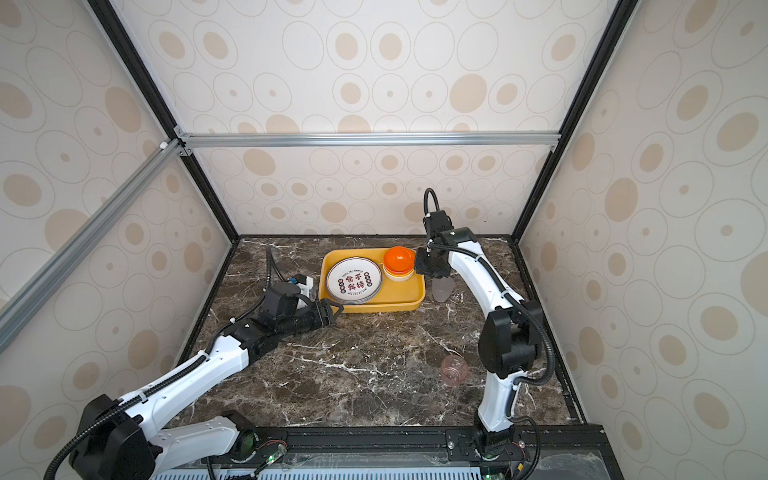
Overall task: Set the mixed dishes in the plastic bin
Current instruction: 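Raise the right gripper away from the bowl stack, then move the left gripper to the clear cup while the right gripper withdraws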
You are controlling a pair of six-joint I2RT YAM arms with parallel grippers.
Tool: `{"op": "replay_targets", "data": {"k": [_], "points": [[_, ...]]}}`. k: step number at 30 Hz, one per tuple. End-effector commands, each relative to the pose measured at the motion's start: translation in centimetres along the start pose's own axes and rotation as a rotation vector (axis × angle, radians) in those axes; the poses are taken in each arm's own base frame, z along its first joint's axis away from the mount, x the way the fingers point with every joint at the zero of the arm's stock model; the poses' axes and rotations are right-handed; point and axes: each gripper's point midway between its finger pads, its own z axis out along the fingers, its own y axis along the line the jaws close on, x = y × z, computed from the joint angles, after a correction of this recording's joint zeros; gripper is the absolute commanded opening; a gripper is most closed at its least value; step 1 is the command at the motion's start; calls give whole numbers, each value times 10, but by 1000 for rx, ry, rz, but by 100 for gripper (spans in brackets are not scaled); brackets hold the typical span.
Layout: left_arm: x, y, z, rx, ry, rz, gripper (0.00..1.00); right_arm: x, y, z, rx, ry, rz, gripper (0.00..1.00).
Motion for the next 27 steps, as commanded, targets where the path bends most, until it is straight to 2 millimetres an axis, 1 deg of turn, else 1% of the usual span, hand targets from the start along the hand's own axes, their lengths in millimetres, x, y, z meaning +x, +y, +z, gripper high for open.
{"op": "replay_targets", "data": {"k": [1, 5, 11, 16, 19, 22, 27], "points": [[-21, 7, -12, -45, -47, 1, 71, 12, 20, -17, -147, -10, -30, 38], [-38, 25, -18, -99, -67, -10, 70, 40, 43, -24, -277, 6, -98, 48], [-62, 57, -23, -182, -90, -39, 69, 78, 74, -40, -447, 10, -192, 56], [-81, 83, -26, -254, -114, -67, 68, 104, 98, -51, -509, -10, -300, 64], [-91, 95, -25, -291, -120, -79, 68, 119, 114, -54, -553, -7, -346, 67], [-101, 110, -23, -345, -129, -81, 66, 132, 128, -55, -592, 2, -370, 67], [-120, 133, -18, -431, -148, -68, 61, 158, 149, -58, -646, 30, -433, 66]]}}
